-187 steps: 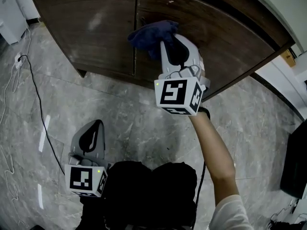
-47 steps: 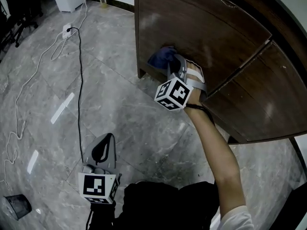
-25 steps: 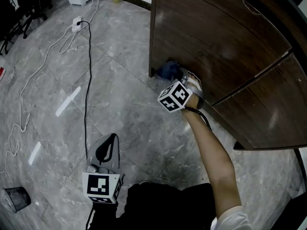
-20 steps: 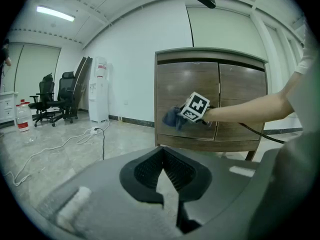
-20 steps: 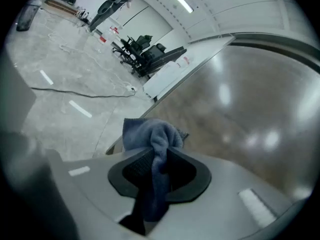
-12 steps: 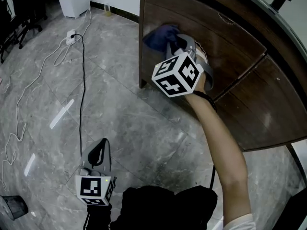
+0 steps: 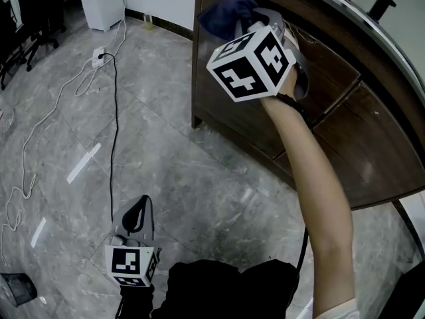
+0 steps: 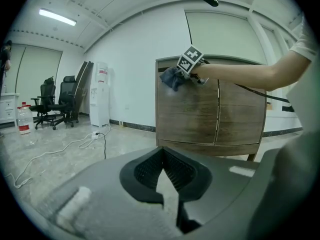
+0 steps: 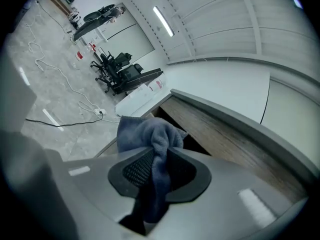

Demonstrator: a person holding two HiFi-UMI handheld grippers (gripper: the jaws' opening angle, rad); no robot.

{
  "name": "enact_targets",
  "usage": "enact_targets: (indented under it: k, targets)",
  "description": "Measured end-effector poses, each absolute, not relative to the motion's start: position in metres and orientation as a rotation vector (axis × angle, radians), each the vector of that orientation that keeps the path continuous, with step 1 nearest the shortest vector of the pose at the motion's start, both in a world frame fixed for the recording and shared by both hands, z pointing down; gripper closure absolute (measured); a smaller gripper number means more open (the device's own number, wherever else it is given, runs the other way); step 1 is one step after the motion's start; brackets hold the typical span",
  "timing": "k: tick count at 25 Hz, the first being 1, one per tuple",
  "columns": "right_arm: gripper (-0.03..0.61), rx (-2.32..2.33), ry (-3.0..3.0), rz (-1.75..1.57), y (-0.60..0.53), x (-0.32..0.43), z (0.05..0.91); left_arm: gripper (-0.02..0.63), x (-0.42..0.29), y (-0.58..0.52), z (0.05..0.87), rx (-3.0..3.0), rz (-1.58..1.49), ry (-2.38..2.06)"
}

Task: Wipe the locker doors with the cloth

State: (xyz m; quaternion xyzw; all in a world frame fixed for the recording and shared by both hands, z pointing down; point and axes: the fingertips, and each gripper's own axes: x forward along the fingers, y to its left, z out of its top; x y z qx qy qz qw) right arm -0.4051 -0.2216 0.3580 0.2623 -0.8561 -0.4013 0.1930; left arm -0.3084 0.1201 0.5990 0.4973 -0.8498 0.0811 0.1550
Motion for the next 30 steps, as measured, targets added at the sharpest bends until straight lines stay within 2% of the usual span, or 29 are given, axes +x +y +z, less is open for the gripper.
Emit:
enact_targets:
  k: [5, 18, 30]
  targets:
    - [0.497, 0.704, -2.363, -1.135, -0.222, -0.412, 0.402, 0.611, -0.311, 0.121, 0.607, 1.411, 0.233, -2.428]
    - [0.497, 0.472, -2.180, -1.066, -0.211, -0.434, 0.603, 0.611, -0.323, 0.128, 0.639, 1.357, 0.229, -2.382]
    - [0.497, 0.370, -2.051, -0.837, -0.210, -0.449, 0.749, 0.611, -0.336, 0.132, 0.646, 1.323, 0.214, -2.382]
